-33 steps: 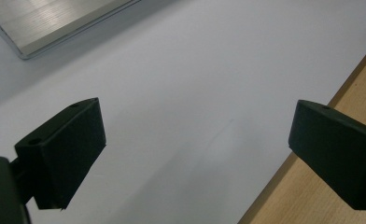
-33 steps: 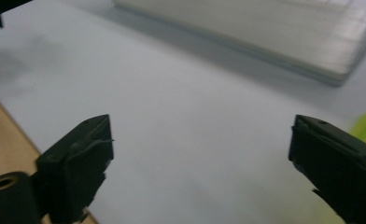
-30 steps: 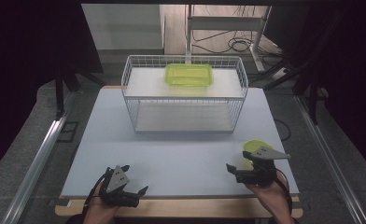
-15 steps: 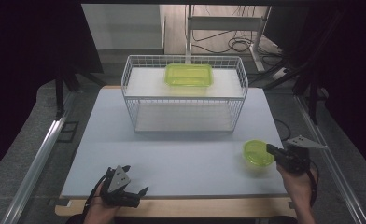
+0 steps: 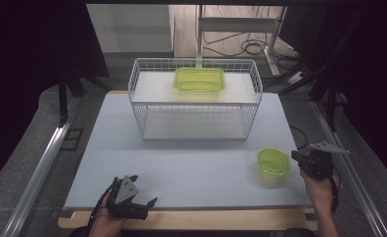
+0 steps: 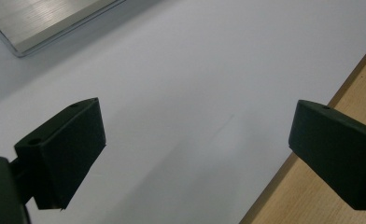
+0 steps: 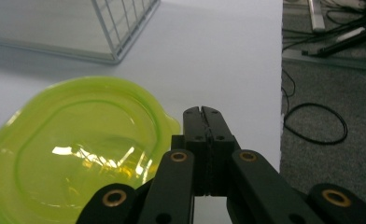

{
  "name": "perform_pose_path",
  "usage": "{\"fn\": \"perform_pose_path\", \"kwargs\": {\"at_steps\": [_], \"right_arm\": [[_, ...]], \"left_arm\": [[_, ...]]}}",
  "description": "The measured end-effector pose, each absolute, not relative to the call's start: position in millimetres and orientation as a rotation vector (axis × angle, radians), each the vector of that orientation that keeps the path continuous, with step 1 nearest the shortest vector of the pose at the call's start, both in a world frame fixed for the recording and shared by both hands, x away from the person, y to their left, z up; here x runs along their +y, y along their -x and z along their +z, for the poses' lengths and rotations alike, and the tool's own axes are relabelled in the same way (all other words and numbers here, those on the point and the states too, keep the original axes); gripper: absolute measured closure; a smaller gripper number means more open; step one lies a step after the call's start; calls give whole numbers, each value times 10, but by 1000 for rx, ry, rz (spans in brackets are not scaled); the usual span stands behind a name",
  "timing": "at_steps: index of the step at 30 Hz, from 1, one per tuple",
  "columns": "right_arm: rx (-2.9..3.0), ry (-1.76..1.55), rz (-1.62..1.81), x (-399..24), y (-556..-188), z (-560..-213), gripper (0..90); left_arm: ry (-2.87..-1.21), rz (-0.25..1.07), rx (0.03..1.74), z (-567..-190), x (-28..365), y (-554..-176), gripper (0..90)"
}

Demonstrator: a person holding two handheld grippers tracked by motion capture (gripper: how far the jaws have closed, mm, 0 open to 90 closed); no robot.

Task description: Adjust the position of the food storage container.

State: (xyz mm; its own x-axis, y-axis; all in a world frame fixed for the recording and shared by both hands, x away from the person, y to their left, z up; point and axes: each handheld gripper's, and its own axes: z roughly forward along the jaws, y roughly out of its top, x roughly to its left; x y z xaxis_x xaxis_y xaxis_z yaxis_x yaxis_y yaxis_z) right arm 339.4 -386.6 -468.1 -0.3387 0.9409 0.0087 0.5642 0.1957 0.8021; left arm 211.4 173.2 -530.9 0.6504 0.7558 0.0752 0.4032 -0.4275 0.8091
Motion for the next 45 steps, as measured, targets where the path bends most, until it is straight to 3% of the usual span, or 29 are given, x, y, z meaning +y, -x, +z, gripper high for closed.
{"fn": "perform_pose_path", "kwargs": {"at_steps": [21,45], "right_arm": [[2055,-1423,955,-3704,-3423,-4800,890],[2254,-1324,1054,-3058,-3289,-4832,881]], "left_arm": [[-2078,557,890,-5316,1723,-2113,38],[-2085,556,886,-5319,1715,-2111,38]]}}
